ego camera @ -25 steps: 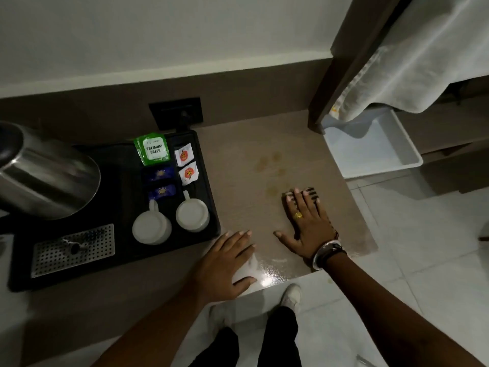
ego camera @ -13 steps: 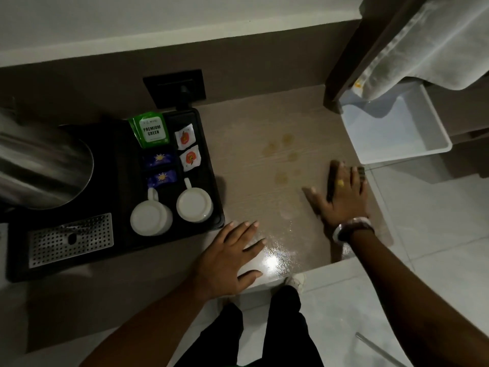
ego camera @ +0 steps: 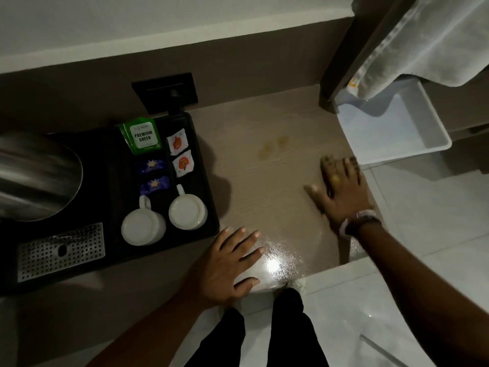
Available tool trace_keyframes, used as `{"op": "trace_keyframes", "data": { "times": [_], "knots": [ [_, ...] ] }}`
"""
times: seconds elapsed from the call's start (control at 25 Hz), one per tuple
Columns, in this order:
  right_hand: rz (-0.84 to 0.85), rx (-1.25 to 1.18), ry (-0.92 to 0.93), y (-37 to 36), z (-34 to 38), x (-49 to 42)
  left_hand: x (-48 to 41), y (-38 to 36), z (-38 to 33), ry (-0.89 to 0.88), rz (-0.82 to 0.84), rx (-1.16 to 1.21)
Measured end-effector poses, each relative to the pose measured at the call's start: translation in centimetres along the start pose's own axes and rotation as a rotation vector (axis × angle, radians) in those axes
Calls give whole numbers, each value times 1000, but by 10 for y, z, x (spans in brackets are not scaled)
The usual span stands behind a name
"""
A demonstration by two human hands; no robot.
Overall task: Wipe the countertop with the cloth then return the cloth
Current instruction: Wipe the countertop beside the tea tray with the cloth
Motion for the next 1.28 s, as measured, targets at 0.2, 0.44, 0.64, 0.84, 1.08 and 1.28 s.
{"op": "trace_keyframes", "data": {
  "times": [0.2,0.44,0.64,0.84,1.08,1.28],
  "knots": [
    [23,-18,248,-22,130,-97,-6,7,4,7,19,57],
    [92,-27,496,-6,45,57,-3,11,-1,8,28,6],
    [-22,-57,13,2,35,-111,-1,7,-1,2,-6,51],
    [65,-40,500,-30,182,-112,-5,15,0,-3,-17,85],
    [93,-53,503,-6,45,-9,-4,12,-1,15,-8,33],
    [12,-76,-19,-10,101,-151,0,9,-1,-1,-93,104]
  ]
}}
Point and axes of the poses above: each hand's wrist, its own x-axis away from the middle knuckle, its own y-axis out of the back of the hand, z = x × y, the point moved 3 cm from there along -x, towards the middle knuckle, and after that the axes turned 13 degrees about -z, right-handed, at the moved point
